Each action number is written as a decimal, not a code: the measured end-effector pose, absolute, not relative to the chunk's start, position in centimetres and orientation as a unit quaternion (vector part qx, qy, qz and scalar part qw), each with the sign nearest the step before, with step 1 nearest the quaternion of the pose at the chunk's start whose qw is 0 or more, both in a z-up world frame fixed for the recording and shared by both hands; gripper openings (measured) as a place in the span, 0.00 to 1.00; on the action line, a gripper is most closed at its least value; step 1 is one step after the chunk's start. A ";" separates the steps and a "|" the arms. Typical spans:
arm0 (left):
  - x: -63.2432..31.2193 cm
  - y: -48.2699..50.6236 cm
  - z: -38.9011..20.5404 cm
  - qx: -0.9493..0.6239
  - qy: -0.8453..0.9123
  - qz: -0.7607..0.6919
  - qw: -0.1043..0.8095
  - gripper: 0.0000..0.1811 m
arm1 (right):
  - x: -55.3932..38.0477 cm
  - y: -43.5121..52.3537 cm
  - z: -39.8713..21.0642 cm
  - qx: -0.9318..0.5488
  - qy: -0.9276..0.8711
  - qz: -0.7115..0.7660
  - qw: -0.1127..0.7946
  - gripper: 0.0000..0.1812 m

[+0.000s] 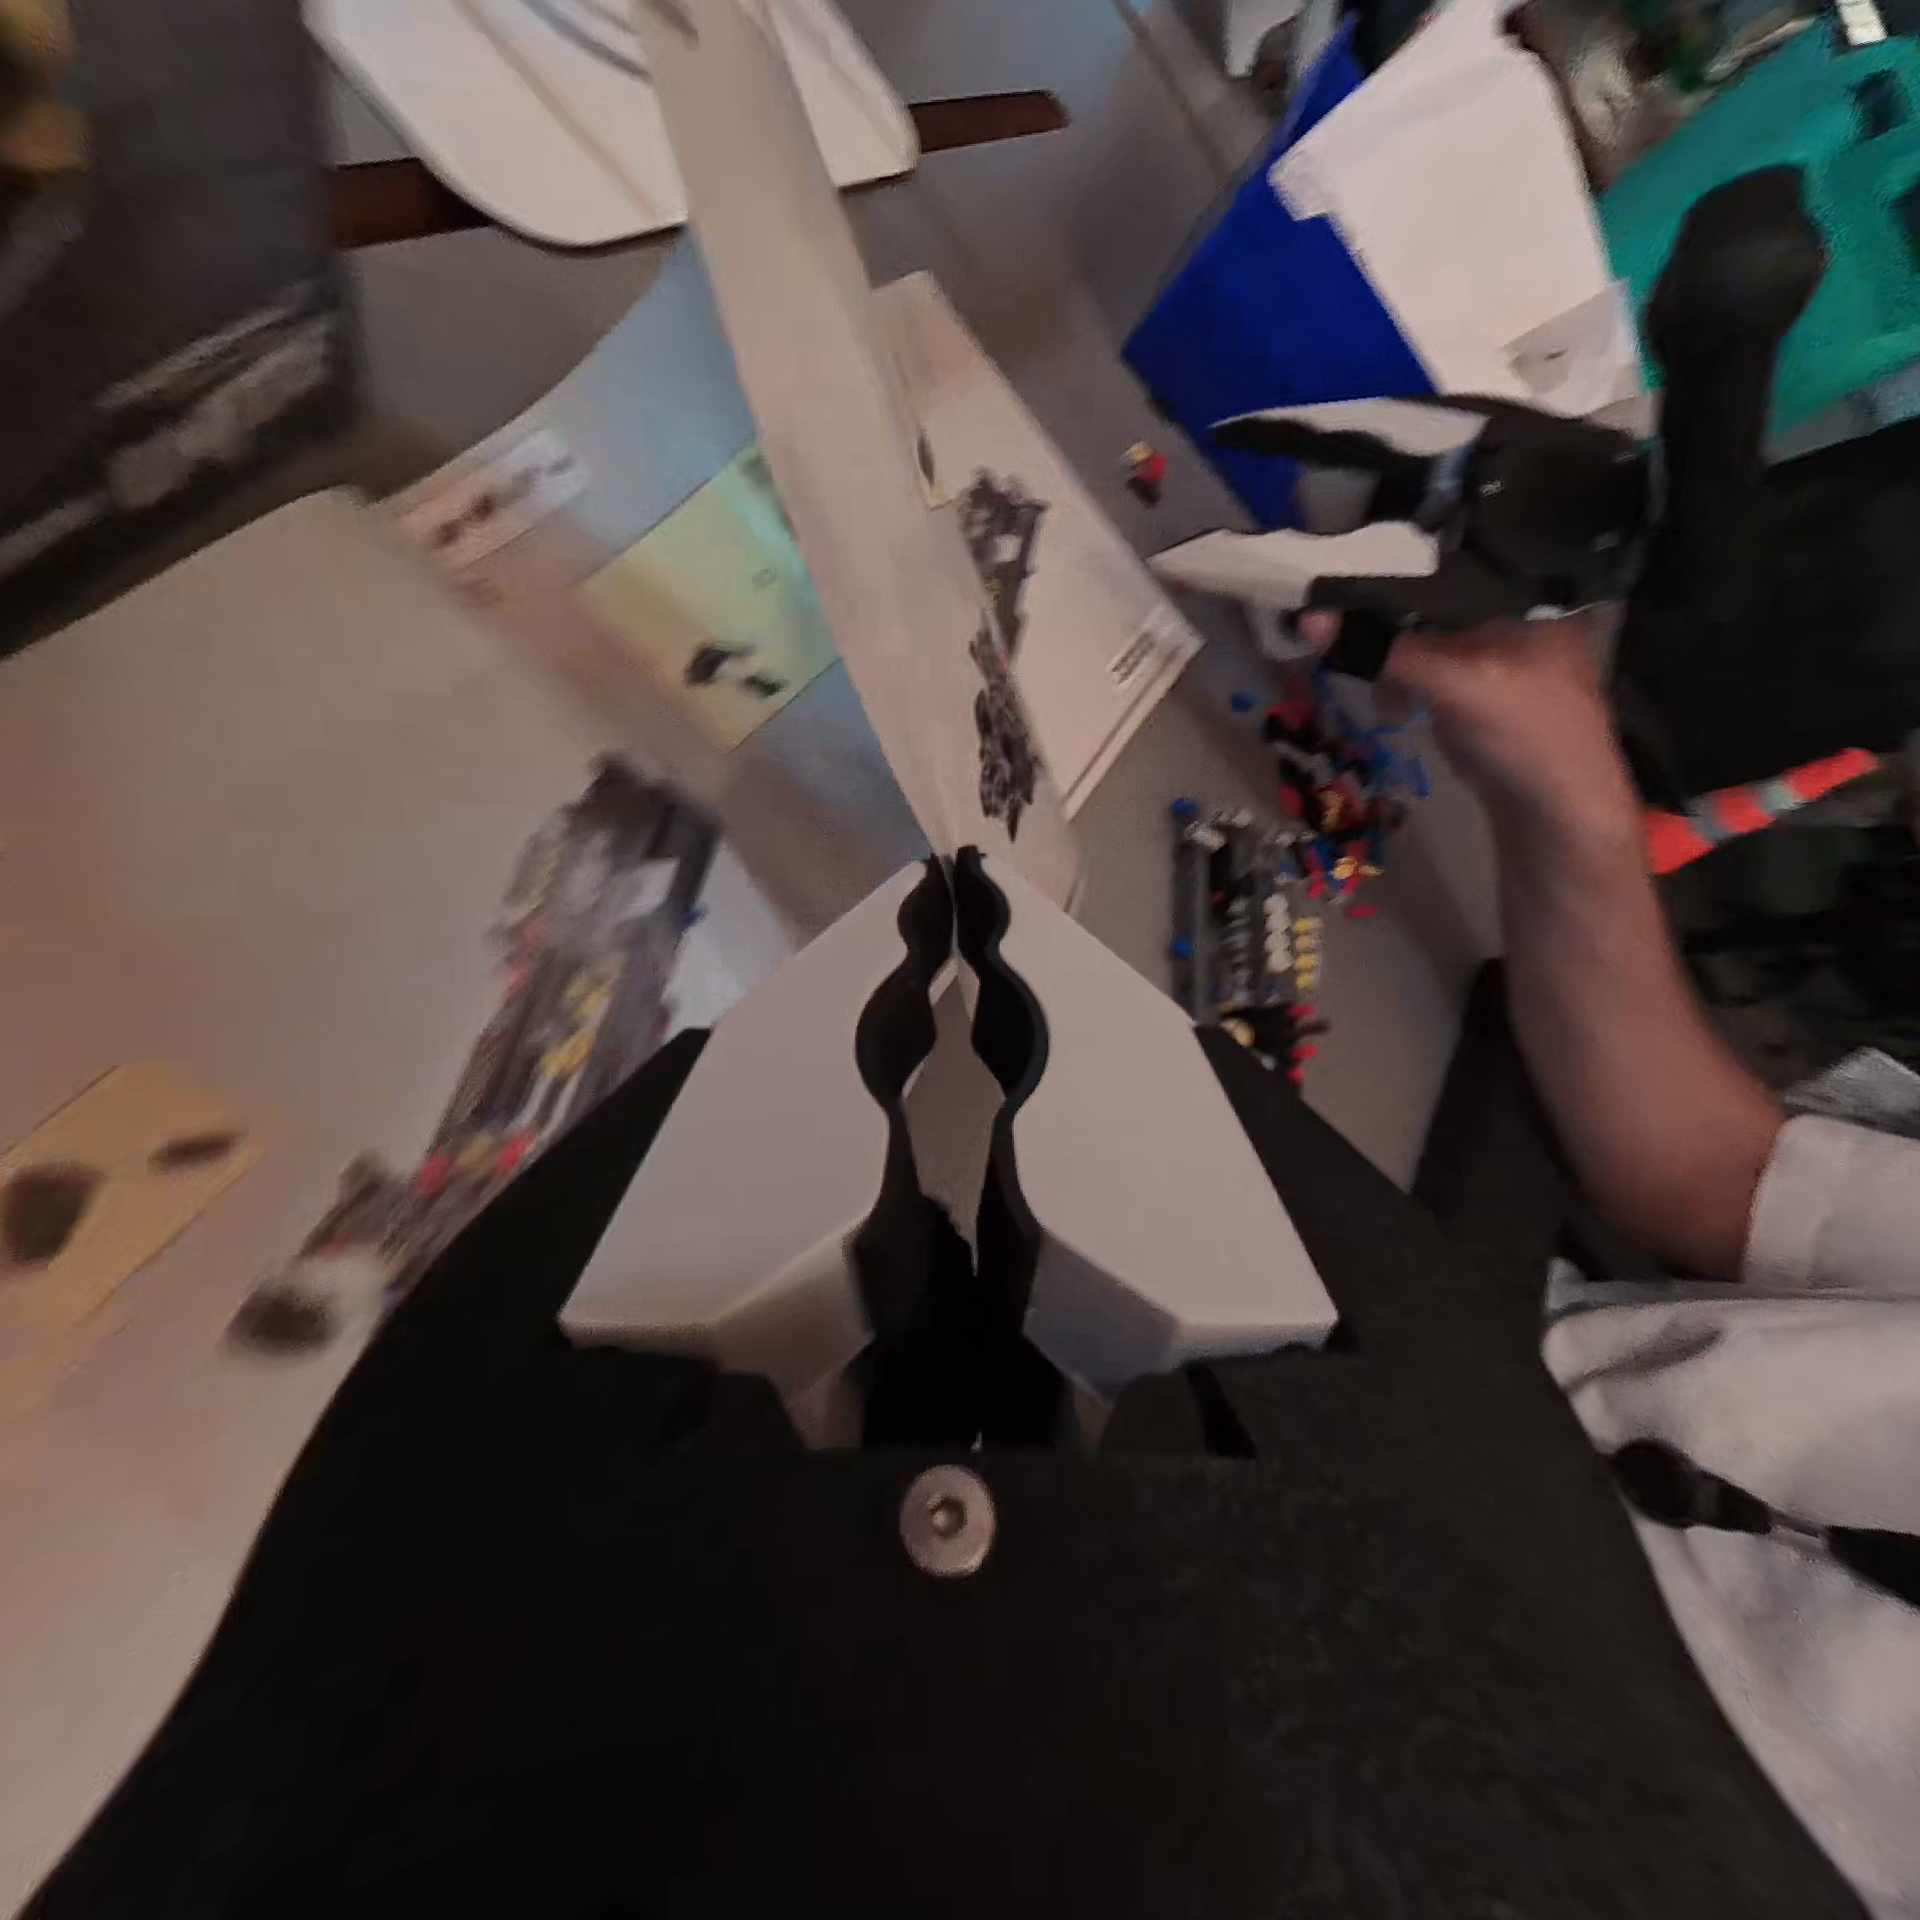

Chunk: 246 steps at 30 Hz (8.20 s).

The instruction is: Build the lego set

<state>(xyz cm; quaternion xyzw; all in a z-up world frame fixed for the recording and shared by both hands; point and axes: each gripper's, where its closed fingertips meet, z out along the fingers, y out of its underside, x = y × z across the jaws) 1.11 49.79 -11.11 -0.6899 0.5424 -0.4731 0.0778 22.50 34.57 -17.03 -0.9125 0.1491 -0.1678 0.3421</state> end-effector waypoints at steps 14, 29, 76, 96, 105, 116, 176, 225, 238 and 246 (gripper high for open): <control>-14.6 61.1 -15.5 -0.810 0.493 -0.287 0.137 0.00 | 19.9 37.7 -20.4 -0.935 0.061 -0.200 0.287 0.00; -16.4 59.0 -20.8 -0.820 0.507 -0.237 0.121 0.00 | 5.7 45.2 -14.8 -0.885 -0.199 -0.112 0.406 0.00; 6.2 58.5 -20.8 -0.757 0.566 -0.192 0.263 0.00 | -0.9 46.9 -20.6 -0.898 -0.275 -0.026 0.343 0.00; -13.4 60.4 -14.1 -0.769 0.393 -0.324 0.387 0.17 | 2.2 43.4 -11.5 -0.851 -0.079 0.013 0.519 0.07; -14.4 61.6 -14.2 -0.771 0.377 -0.318 0.404 0.16 | 7.1 42.6 -13.9 -0.868 -0.054 -0.103 0.483 0.11; -14.4 61.2 -13.8 -0.752 0.406 -0.284 0.435 0.14 | 7.9 42.1 -14.6 -0.881 -0.018 -0.053 0.469 0.14; -11.2 60.4 -14.7 -0.699 0.492 -0.167 0.491 0.10 | 12.7 19.3 -20.3 -0.913 0.186 -0.032 0.361 0.03; -11.0 59.7 -15.0 -0.684 0.516 -0.152 0.492 0.10 | 12.4 20.8 -20.6 -0.932 0.160 0.019 0.326 0.04; -11.1 59.6 -14.8 -0.682 0.517 -0.152 0.496 0.10 | 13.3 20.5 -19.8 -0.933 0.136 -0.038 0.332 0.02; -10.8 59.1 -14.7 -0.673 0.523 -0.153 0.499 0.10 | 2.9 24.4 -17.3 -0.915 -0.071 0.064 0.392 0.02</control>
